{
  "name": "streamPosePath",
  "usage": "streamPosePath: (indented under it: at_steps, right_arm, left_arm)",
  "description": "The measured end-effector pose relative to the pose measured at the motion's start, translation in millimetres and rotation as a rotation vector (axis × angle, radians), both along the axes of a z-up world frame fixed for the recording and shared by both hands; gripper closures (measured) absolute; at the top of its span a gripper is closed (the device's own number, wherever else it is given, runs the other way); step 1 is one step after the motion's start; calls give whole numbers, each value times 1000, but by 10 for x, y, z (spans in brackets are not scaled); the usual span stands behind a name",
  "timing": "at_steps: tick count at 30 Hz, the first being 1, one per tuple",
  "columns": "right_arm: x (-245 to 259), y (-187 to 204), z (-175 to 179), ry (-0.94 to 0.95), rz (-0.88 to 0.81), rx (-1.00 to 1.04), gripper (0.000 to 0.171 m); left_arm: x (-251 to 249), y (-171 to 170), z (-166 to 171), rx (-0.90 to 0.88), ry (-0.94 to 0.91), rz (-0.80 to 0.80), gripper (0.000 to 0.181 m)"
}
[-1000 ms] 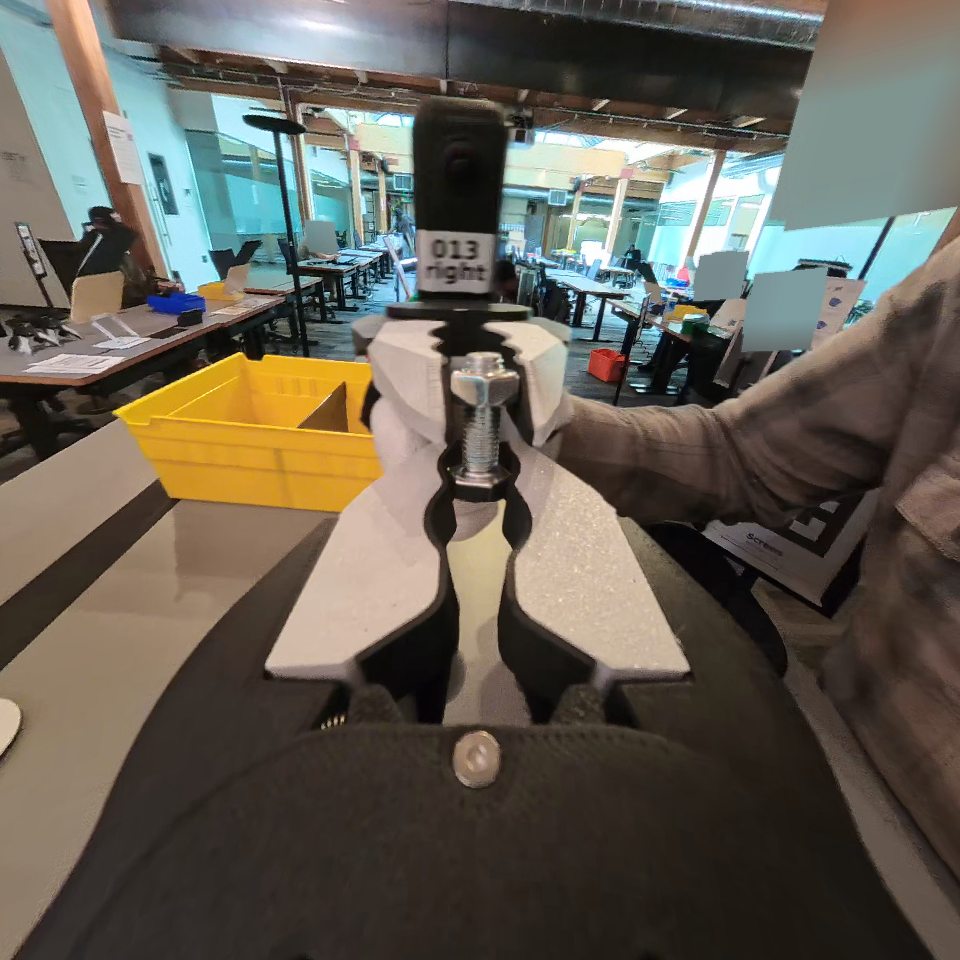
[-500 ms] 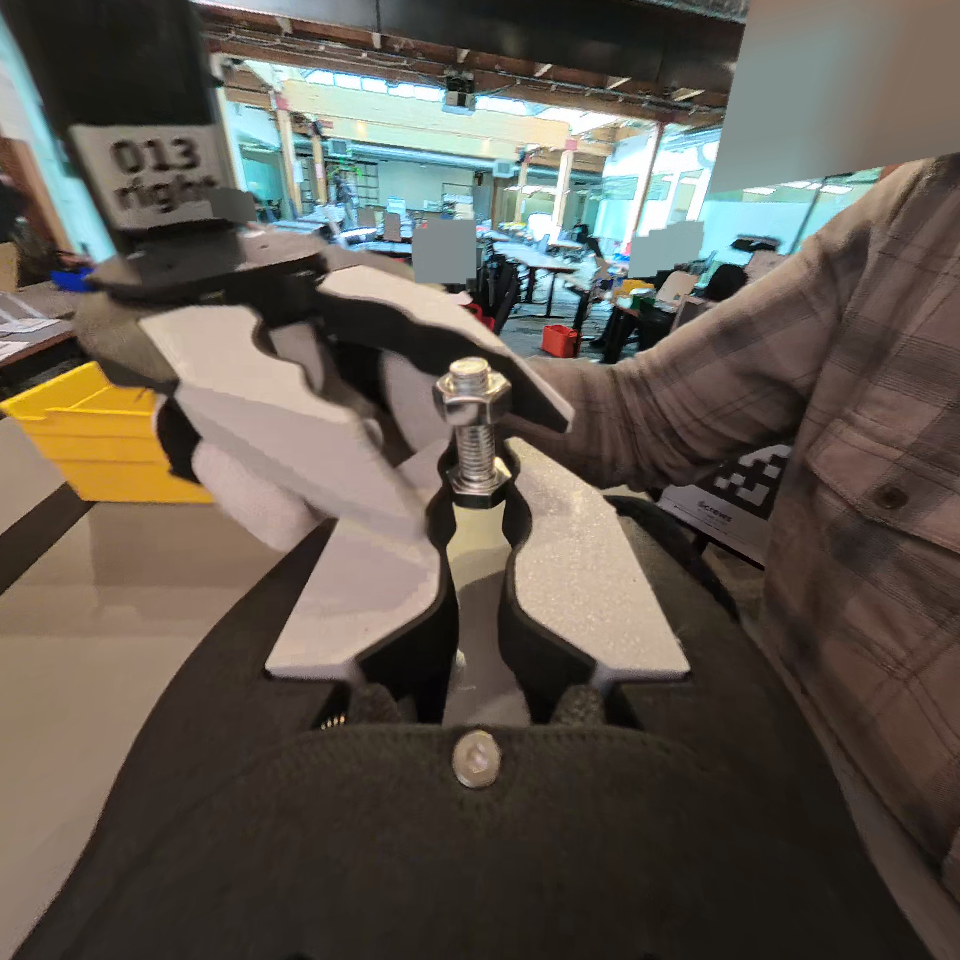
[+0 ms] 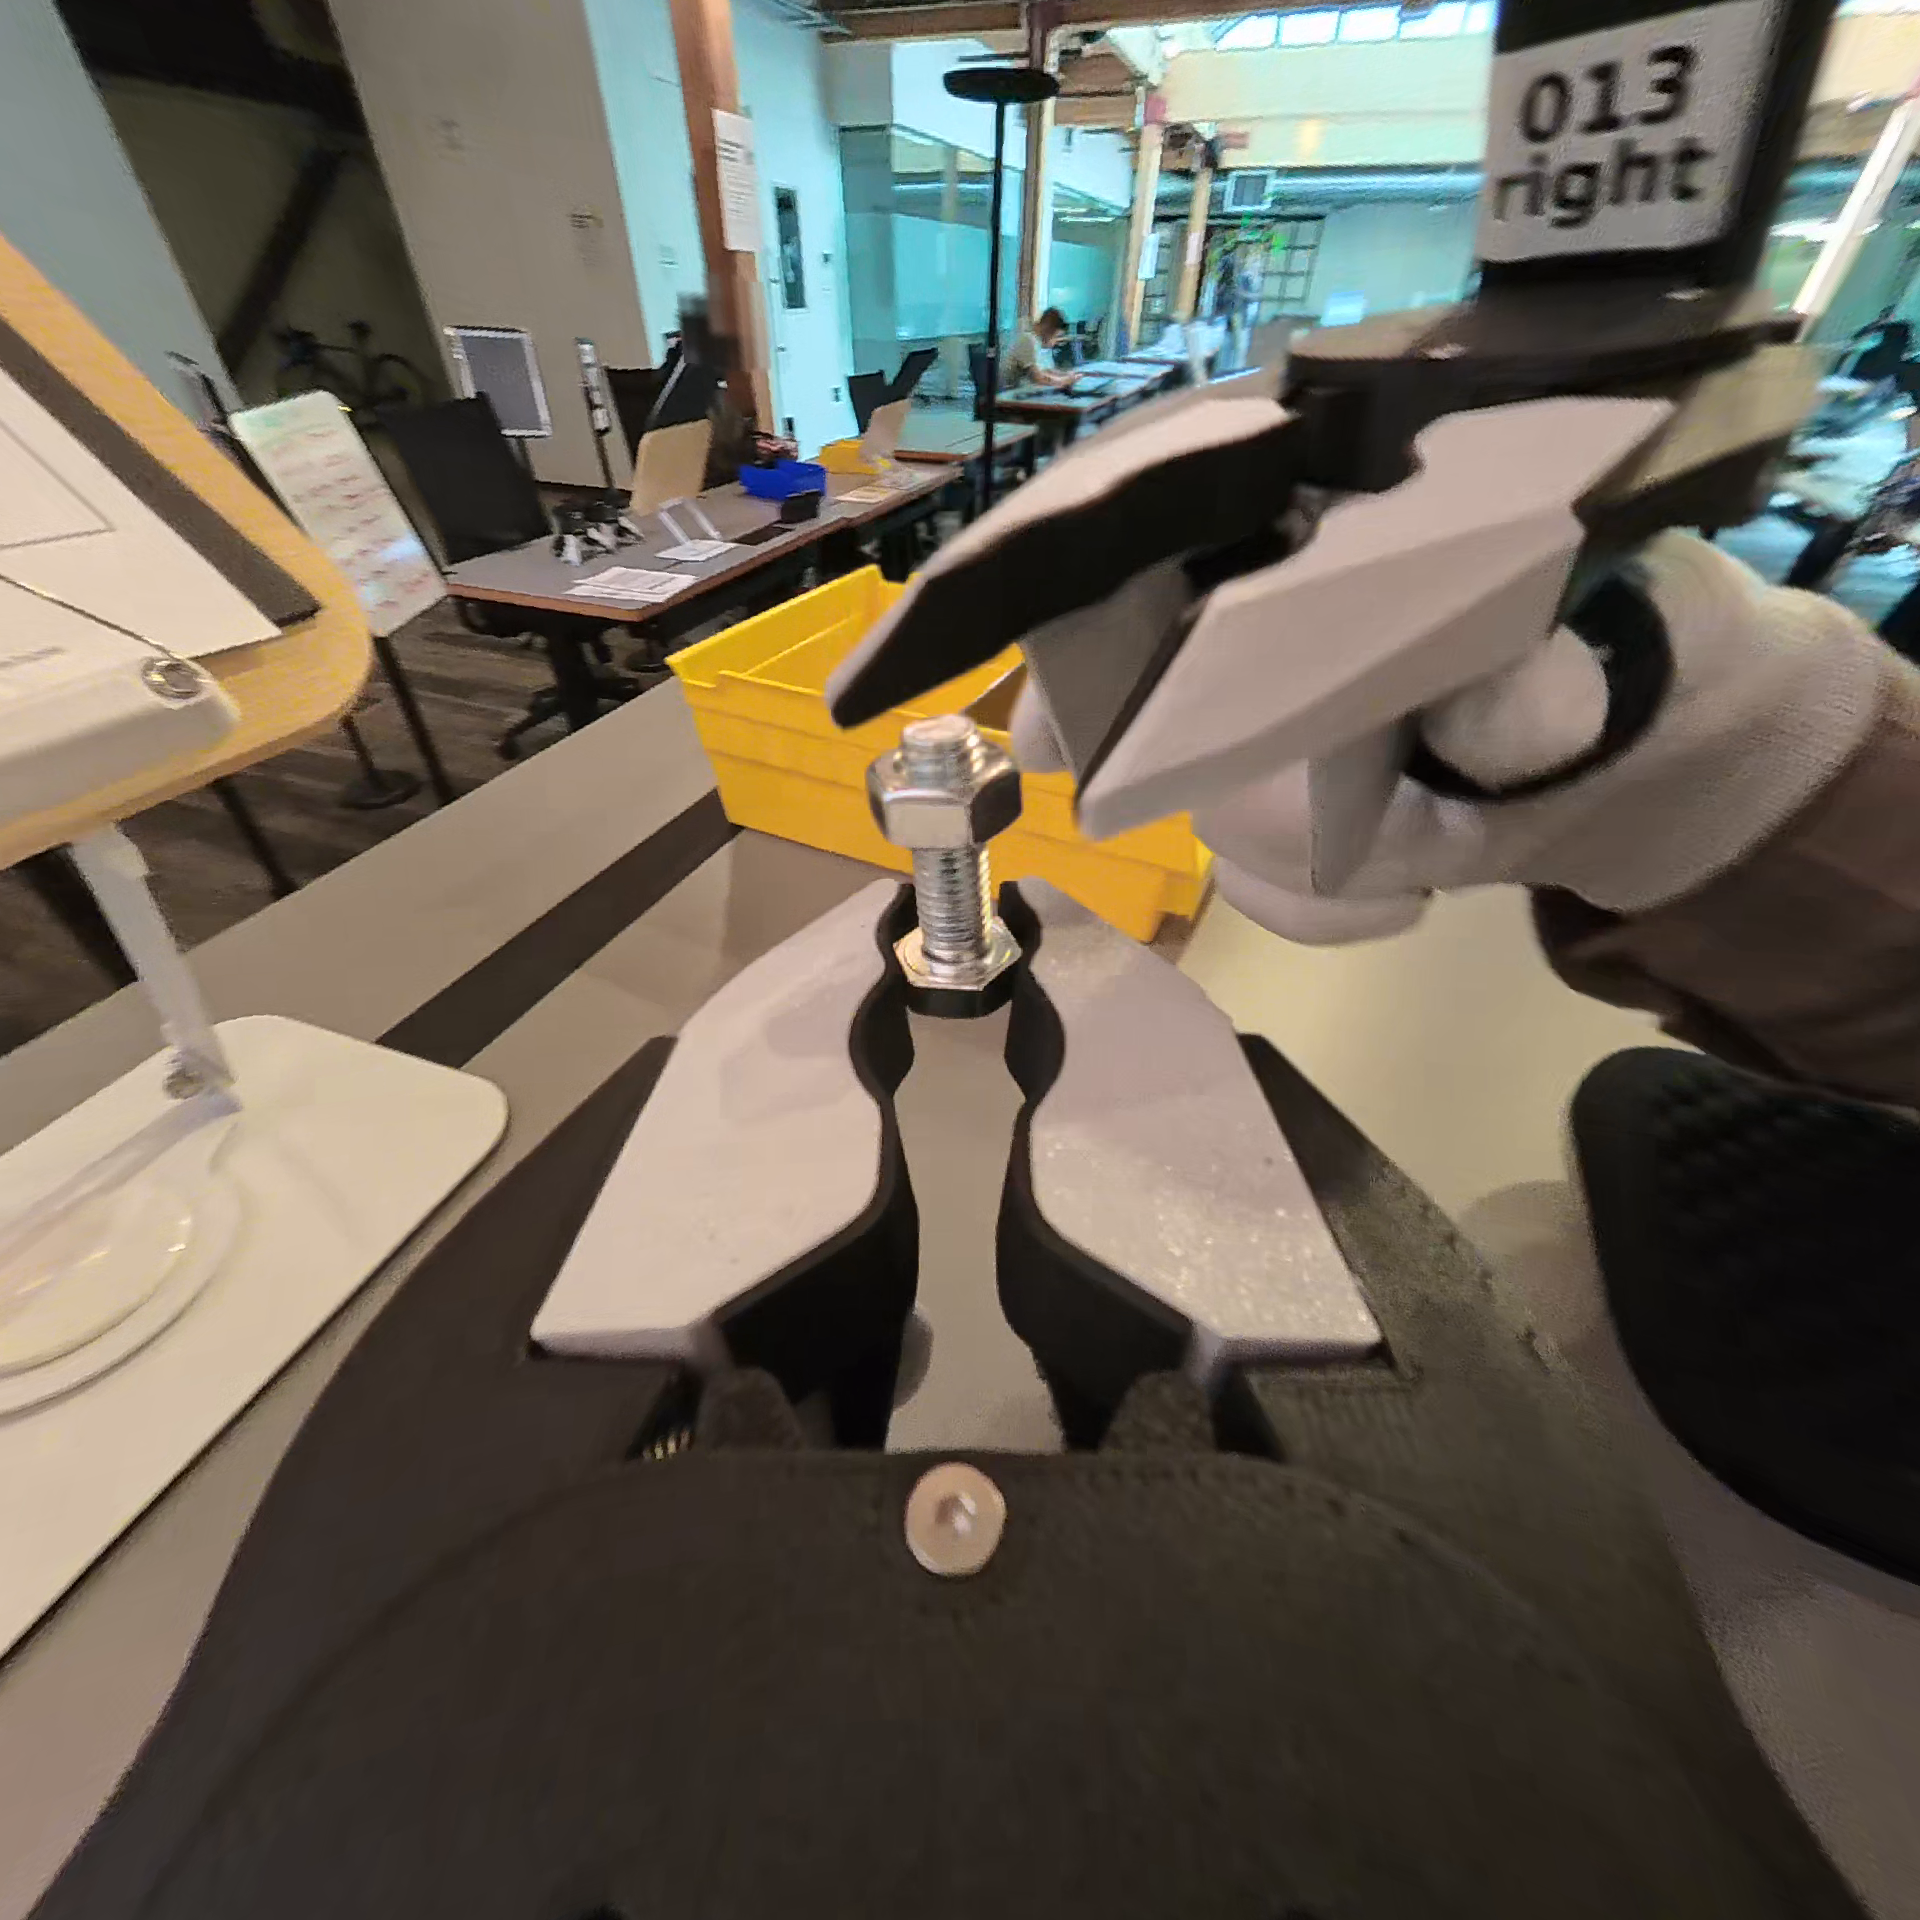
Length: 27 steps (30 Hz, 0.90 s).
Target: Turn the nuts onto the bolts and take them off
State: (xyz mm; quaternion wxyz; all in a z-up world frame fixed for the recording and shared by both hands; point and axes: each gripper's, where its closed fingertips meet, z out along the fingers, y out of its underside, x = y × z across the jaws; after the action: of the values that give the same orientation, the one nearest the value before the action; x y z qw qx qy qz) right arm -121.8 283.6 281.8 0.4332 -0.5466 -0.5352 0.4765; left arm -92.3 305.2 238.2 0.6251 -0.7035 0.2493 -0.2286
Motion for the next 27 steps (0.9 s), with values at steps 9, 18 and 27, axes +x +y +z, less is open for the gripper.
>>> streamPosePath:
  at_steps: [9,18,27]
  right_arm:
    - [-25,8,-73,70,-257,97,155]
    - [44,-151,37,100,116,34,155]
    - [465,-517,112,67,989,-126,155]
  left_arm:
    - [-4,21,-17,12,31,36,166]
    - [122,-148,108,17,-29,-111,167]
    - [572,-571,191,-9,-84,-425,167]
